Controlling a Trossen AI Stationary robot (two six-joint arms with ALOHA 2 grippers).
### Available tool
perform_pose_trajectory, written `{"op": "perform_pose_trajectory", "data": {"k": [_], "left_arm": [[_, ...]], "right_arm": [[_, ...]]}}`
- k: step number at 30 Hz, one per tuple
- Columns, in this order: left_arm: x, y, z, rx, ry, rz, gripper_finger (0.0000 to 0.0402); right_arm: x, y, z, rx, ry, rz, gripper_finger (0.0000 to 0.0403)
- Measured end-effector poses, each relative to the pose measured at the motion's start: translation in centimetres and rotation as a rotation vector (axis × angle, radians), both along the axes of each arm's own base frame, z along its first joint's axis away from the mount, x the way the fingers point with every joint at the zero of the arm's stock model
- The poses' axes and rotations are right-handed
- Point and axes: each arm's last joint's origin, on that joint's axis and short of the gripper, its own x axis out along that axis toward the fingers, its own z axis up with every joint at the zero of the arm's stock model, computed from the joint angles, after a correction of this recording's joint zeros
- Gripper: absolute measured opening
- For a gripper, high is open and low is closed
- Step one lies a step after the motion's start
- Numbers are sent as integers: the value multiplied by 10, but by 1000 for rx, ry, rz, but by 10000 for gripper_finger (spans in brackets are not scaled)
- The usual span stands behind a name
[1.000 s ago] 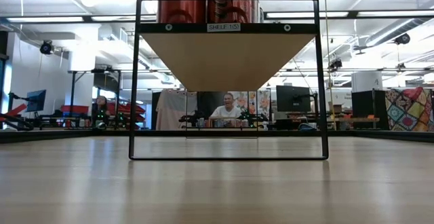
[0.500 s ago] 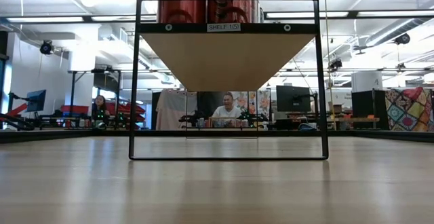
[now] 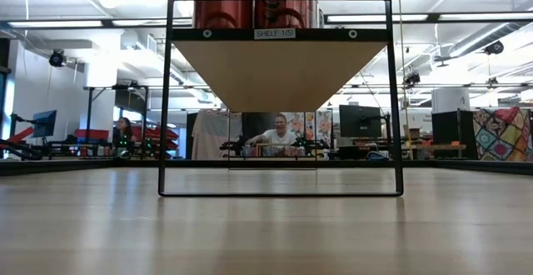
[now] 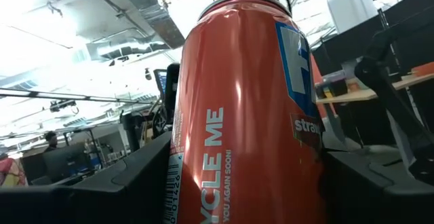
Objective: Place canned beverage on shelf
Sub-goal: Put the orange soda can on the shelf aligned with the other orange soda cans
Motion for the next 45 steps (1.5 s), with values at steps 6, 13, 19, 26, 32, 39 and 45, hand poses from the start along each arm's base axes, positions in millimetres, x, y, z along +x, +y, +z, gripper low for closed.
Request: {"op": "perform_pose_trajectory", "data": {"k": [6, 13, 19, 26, 32, 39, 45], "left_arm": [[0, 0, -4, 7, 13, 0, 277], [-1, 0, -3, 6, 3, -8, 278], [-1, 0, -2, 10, -5, -25, 278], [-1, 0, -1, 5, -16, -23, 278], [-1, 2, 1, 3, -34, -14, 278], [0, 5, 1, 1, -42, 1, 278], [1, 8, 1, -3, -43, 11, 278]], "right_arm": [[9, 6, -6, -28, -128, 99, 320], [28, -5, -17, 16, -231, 149, 320], [51, -23, -26, 69, -310, 144, 320], [69, -40, -32, 138, -329, 231, 320], [80, -43, -36, 90, -370, 241, 320], [87, -44, -36, 58, -406, 247, 320], [89, -50, -36, 61, -408, 236, 320]]}}
